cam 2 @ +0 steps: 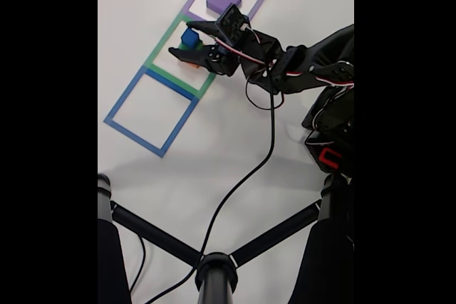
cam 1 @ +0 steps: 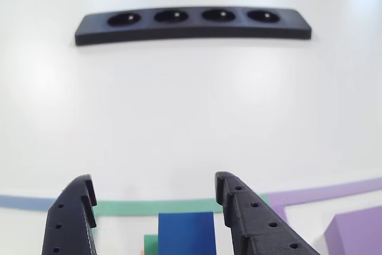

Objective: Tower of hanoi

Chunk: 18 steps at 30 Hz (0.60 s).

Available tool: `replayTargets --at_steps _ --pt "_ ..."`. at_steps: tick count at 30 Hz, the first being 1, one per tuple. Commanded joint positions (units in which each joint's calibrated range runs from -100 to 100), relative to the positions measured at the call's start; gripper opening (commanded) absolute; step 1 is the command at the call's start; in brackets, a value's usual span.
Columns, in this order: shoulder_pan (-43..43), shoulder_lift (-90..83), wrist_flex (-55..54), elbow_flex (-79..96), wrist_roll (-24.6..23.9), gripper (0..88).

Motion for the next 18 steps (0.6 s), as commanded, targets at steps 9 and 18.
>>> replayTargets --at_steps 9,18 --pt "2.4 -26.8 37.7 -10.2 0.6 0.4" --pt "8.9 -43.7 73.7 -19.4 0.6 0.1"
